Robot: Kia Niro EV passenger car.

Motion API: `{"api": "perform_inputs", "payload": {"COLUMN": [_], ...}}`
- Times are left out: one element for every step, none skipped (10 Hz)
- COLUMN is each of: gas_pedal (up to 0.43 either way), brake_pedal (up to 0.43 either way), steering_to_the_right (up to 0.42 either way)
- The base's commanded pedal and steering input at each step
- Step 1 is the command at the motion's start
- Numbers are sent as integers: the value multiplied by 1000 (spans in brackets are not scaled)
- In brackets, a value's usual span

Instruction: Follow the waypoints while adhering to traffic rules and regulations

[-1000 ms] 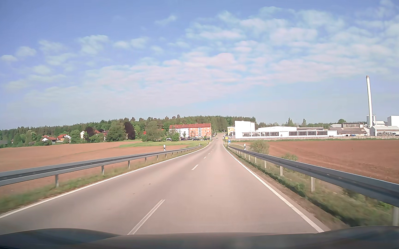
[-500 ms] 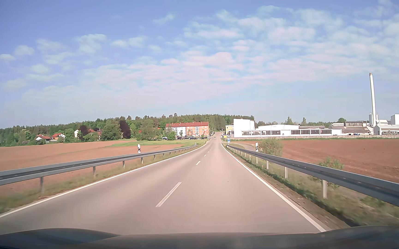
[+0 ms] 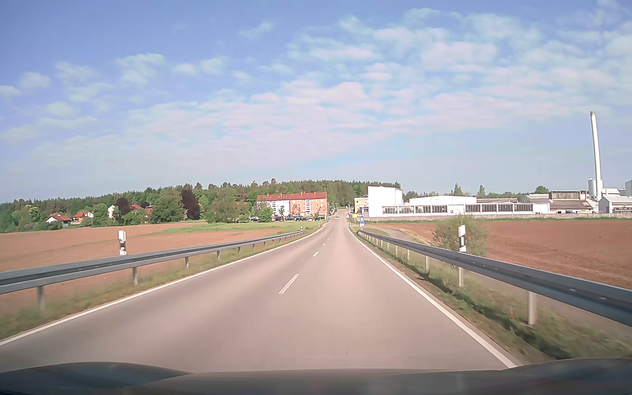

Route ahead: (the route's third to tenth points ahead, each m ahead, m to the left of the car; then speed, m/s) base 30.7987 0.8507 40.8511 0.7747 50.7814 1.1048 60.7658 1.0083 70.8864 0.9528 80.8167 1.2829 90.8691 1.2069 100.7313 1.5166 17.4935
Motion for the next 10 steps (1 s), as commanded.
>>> {"api": "perform_inputs", "payload": {"gas_pedal": [0, 0, 0, 0, 0, 0, 0, 0, 0, 0], "brake_pedal": [0, 0, 0, 0, 0, 0, 12, 30, 43, 49], "steering_to_the_right": [3, 3, 3, 3, 2, 0, -2, -4, -4, -3]}}
